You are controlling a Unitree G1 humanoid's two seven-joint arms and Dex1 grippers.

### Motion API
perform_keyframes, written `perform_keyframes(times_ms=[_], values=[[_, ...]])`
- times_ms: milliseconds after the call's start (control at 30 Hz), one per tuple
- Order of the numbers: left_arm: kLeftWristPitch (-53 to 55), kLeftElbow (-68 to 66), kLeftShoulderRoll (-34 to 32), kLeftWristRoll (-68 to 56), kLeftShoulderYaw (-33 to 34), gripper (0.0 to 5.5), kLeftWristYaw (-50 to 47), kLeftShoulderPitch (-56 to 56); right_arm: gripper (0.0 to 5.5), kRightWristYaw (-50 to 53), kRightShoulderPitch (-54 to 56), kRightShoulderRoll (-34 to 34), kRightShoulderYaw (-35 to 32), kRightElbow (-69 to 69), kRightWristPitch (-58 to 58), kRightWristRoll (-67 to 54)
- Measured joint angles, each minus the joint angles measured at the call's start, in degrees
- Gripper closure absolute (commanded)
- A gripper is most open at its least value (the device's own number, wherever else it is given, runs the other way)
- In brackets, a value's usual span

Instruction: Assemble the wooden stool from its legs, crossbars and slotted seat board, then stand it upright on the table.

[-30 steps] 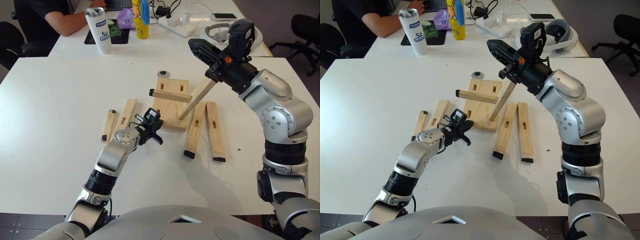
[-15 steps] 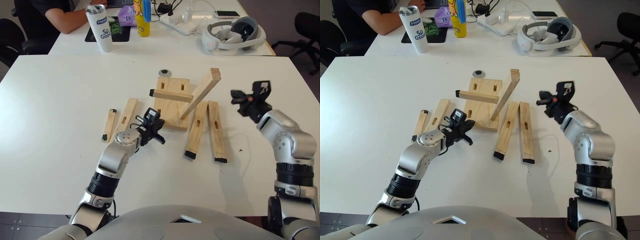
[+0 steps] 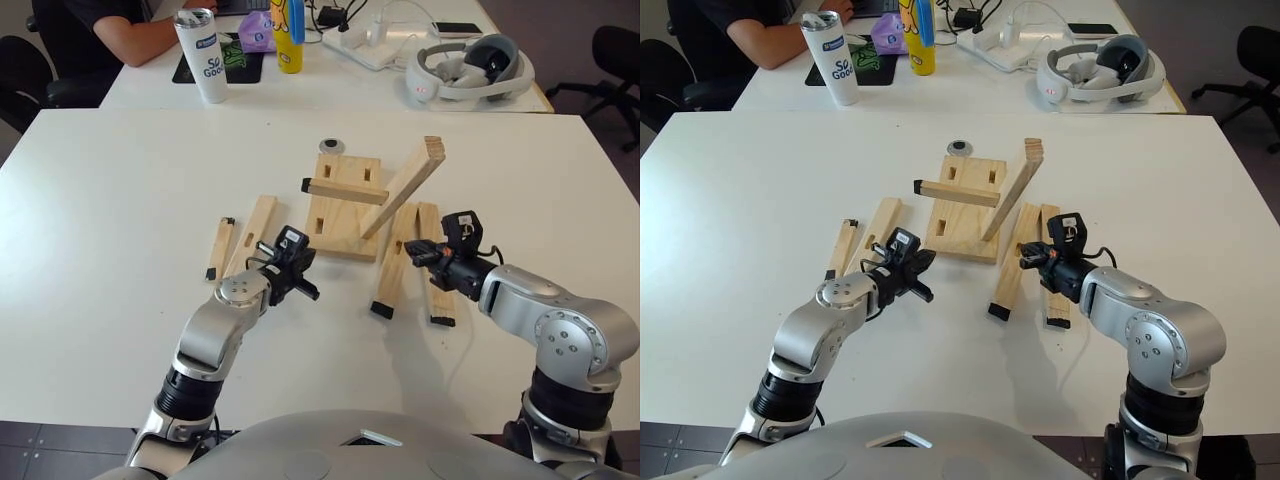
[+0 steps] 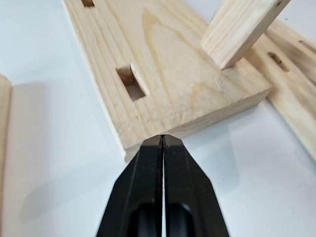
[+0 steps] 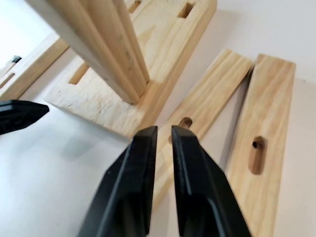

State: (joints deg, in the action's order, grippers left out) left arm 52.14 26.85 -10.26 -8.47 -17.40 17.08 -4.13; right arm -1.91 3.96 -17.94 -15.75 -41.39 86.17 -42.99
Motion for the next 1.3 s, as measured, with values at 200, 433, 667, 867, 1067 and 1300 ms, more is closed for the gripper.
perform_keyframes(times_ms=[200,433,667,867,1067,1300], values=[[6.5,7.5,0.8,-2.2,-0.2,5.5,-1.0,0.6,3.35,2.0,-2.6,4.8,-3.8,-5.3,5.6,-1.5],[10.0,10.3,1.9,-3.2,-1.3,5.5,-2.9,1.6,2.27,7.0,-4.2,5.6,-2.3,-5.2,5.7,-2.5],[11.0,10.3,2.1,-4.7,-2.3,5.5,-2.6,-1.3,2.08,12.7,-5.8,10.6,1.5,-4.2,5.7,-1.2],[11.0,9.4,1.8,-5.2,-2.9,5.5,-1.9,-3.1,2.08,15.4,-5.2,8.2,10.1,-4.0,5.7,3.6],[10.7,7.3,0.7,-6.0,-4.0,5.5,-0.8,-4.0,2.08,15.1,-5.2,8.3,14.3,-5.0,5.7,8.8],[9.1,6.2,1.1,-5.9,-4.1,5.5,-1.7,-4.6,2.08,14.1,-0.6,-2.4,21.1,-3.9,5.7,15.1]])
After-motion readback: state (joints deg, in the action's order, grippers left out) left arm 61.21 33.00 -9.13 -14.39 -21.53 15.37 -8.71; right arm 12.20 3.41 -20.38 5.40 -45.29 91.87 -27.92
